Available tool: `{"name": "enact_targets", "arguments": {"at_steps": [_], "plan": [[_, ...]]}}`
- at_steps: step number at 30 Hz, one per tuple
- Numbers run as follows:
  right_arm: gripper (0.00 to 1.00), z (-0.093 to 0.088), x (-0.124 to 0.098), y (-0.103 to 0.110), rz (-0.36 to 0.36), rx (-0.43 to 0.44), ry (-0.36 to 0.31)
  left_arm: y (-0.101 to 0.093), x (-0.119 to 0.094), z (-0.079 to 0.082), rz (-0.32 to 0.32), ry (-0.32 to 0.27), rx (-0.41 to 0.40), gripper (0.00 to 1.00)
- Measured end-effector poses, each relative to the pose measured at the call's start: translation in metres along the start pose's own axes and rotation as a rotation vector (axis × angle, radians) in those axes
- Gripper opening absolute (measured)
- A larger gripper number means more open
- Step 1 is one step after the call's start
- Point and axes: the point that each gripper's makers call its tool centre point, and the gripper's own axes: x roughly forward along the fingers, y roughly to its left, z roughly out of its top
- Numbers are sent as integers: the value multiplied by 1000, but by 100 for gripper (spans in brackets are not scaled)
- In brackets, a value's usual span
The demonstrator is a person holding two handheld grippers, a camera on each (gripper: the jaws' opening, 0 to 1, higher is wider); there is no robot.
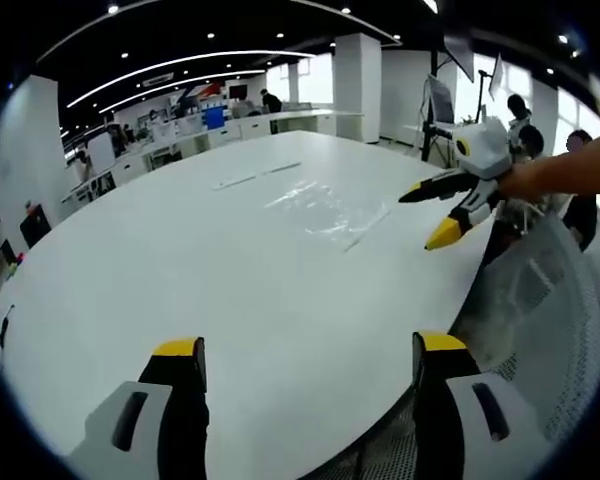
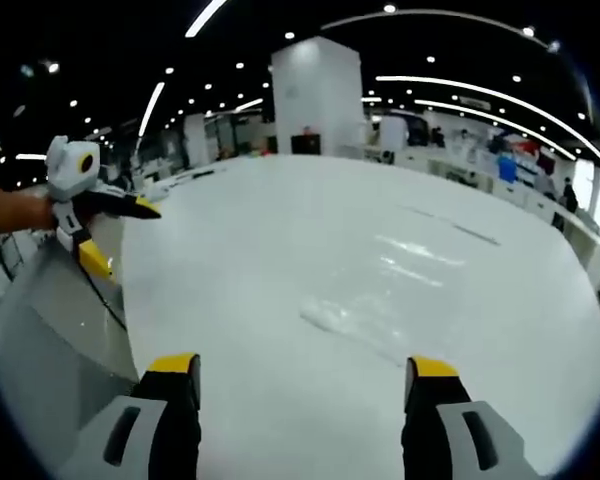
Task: Open the resealable bag by pulling the two sides of the seal apart until the entire bag opening is separated and visibly accessible.
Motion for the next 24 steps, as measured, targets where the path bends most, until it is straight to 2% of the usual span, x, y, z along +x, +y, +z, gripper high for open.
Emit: {"name": "enact_targets", "arguments": {"at_steps": [3, 5, 9, 12, 20, 22, 24], "plan": [[80, 6, 5, -8, -7, 46, -19, -1, 1, 4, 2, -8, -3, 83], [80, 3, 8, -11, -15, 48, 1, -2, 1, 7, -3, -21, -45, 83], [79, -5, 16, -15, -4, 30, 39, 0, 1, 8, 0, -18, -39, 83], [79, -7, 20, -20, 1, 10, 62, 3, 0, 9, -2, -24, -73, 83], [77, -8, 30, -31, 13, -15, 102, 8, 1, 2, -6, 1, -76, 85], [74, -13, 34, -34, 17, -4, 139, 7, 1, 0, -9, 10, -74, 84], [72, -13, 38, -34, 23, -17, 143, 6, 3, -4, -15, 27, -64, 84]]}}
